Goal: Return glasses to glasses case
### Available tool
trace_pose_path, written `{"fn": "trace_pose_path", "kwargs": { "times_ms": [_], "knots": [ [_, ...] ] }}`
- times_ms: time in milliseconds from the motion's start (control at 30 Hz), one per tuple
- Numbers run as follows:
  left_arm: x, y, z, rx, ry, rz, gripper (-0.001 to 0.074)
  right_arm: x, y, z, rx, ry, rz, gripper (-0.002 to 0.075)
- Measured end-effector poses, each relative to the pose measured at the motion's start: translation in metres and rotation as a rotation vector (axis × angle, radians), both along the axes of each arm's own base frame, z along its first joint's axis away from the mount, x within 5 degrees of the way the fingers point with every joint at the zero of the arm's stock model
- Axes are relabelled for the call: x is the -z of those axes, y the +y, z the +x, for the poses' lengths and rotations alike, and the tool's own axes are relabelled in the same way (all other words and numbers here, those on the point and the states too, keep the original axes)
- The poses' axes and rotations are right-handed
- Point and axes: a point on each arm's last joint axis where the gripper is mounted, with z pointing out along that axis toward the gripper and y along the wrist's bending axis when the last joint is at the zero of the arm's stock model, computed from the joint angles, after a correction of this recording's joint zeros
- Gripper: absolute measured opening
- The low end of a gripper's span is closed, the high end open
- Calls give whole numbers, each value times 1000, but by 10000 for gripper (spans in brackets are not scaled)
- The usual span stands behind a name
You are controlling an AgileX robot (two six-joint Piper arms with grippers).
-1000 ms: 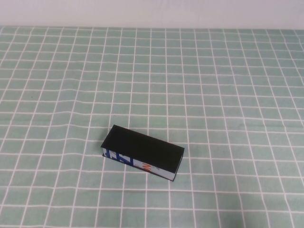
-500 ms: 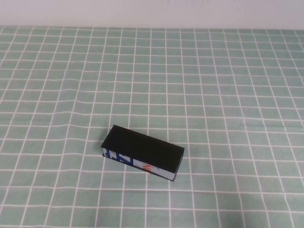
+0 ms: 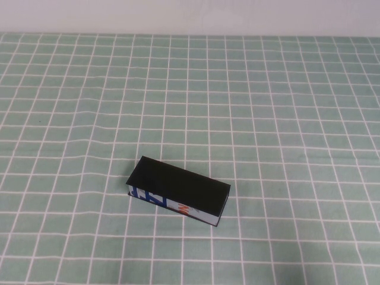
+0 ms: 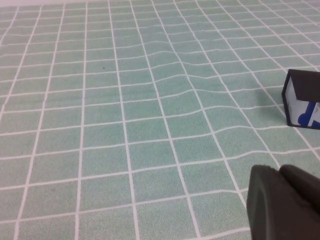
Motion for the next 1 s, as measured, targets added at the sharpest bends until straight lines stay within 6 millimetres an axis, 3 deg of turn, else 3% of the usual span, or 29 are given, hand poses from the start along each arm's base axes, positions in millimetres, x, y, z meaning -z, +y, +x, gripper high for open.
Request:
{"fn": "trace_pose_path", "kwargs": {
  "times_ms": [500, 633, 800, 1000],
  "knots": [
    [0, 0, 0, 0, 0, 0, -4, -4, 0, -10, 0, -81, 1, -13],
    [0, 0, 0, 0, 0, 0, -4, -3, -5, -16, 22, -143, -83, -13],
    [0, 0, 0, 0, 0, 0, -4, 20, -12, -14, 69, -184, -198, -13],
    [0, 0, 0, 0, 0, 0, -4, 62, -15, -6, 134, -180, -127, -13]
  ]
}}
